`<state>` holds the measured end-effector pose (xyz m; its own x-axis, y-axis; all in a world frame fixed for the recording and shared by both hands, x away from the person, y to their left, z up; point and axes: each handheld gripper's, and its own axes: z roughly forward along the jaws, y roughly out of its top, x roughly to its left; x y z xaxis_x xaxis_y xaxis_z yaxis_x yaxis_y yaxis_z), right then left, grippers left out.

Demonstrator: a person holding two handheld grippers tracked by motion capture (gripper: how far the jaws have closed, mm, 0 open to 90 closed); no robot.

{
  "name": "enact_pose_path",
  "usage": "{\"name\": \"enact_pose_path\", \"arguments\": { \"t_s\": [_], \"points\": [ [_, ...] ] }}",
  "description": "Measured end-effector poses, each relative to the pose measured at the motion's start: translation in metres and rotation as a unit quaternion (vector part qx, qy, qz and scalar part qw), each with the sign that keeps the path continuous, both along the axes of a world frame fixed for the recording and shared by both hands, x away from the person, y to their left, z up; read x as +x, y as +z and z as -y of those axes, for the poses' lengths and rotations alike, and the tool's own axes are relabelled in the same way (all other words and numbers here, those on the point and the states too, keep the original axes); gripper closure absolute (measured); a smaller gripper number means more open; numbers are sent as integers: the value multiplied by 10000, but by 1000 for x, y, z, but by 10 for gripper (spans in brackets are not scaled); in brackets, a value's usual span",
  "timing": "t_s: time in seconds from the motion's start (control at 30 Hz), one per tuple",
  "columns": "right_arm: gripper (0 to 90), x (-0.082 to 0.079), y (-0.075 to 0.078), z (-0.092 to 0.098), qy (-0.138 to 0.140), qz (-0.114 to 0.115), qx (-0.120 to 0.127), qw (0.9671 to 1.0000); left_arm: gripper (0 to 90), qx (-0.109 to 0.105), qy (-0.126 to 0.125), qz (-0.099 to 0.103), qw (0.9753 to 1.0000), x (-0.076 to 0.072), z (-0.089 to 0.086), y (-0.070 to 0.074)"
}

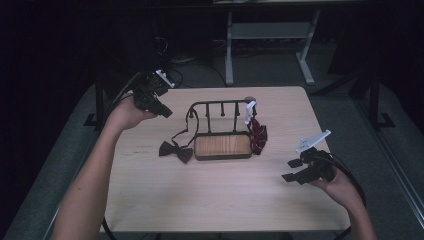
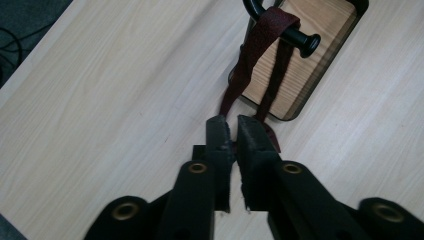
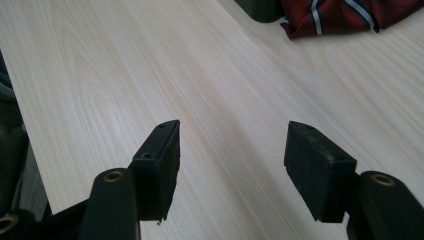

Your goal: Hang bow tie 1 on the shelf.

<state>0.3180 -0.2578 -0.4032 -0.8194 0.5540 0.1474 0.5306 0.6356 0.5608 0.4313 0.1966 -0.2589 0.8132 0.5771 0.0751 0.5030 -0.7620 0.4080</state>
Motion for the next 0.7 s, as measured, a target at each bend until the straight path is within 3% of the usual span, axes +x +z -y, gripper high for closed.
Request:
{"name": "enact_pose_path", "arguments": {
  "t_s": [0.33, 0.7],
  "points": [
    [380, 1, -1, -1, -17, -22, 13, 10000, 783, -61, -32, -5, 10000, -7, -3, 1],
    [371, 1, -2, 0, -77, 4, -26, 10000, 735, -112, -90, -50, 9999, -15, -6, -11]
  ]
}}
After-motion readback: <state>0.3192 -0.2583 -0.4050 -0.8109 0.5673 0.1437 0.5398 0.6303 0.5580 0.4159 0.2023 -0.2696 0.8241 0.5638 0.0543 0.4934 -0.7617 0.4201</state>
